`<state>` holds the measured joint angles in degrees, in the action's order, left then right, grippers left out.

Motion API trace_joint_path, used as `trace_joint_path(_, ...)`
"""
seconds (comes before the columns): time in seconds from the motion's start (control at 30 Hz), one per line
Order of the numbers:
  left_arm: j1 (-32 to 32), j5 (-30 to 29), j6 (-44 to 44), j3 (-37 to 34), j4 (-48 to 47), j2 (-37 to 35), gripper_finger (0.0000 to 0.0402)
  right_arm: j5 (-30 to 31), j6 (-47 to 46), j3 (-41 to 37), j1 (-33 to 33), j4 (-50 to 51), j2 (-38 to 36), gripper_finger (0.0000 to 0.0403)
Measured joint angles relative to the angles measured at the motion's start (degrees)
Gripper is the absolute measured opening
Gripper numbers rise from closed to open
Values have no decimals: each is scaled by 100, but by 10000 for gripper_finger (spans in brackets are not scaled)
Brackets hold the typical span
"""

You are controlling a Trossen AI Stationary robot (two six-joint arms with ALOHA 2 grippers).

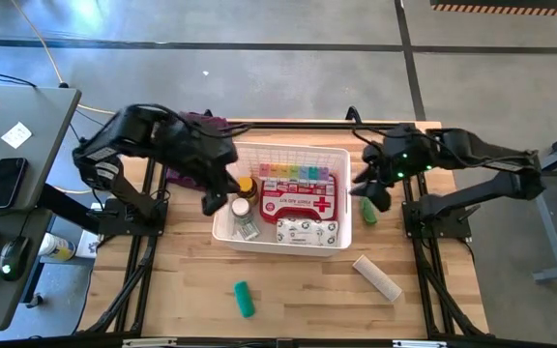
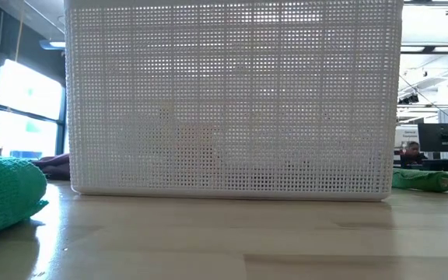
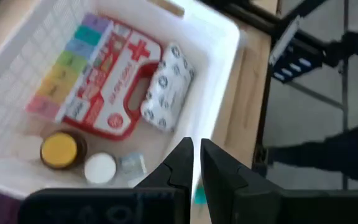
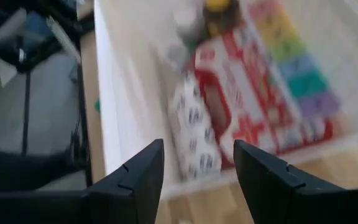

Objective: Pick & place medical supplies in basket/bin
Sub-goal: Put the light green bandage into the white bin

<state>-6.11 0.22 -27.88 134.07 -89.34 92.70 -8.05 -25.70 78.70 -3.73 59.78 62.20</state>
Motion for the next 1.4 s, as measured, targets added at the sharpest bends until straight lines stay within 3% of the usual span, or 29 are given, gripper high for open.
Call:
trace_joint_path(0.17, -228, -267, -84, 3, 533, 283, 67, -189, -360, 0, 128, 1003, -430, 184)
trace_joint_path(0.4, -299, -76, -227, -1, 941, 844, 67, 374, -1140, -240, 430, 2006, -979, 208)
trace_joint_path(0.6, -523, 994, 163, 16, 1246, 1476, 71, 268, -1708, -590, 468, 1878, -1416, 239)
trace_joint_path(0.73, -676, 1237, 968, 7, 849, 1723, 110, 657, -2231, -920, 467, 1896, -1610, 251)
trace_joint_path(0.9, -513, 706, 1525, 17, 174, 1731, 197, 1437, -3395, -1619, 455, 1804, -1645, 255)
trace_joint_path(1.07, -142, 517, 1399, 16, 37, 1443, 266, 1408, -3889, -2612, 381, 852, -1511, 255)
trace_joint_path(1.2, -63, 461, 1307, 21, 72, 1172, 278, 1226, -3951, -3397, 171, 178, -1217, 254)
trace_joint_path(1.4, -74, 47, 1261, 16, -44, 669, 254, 1137, -3987, -4283, -51, -329, -886, 254)
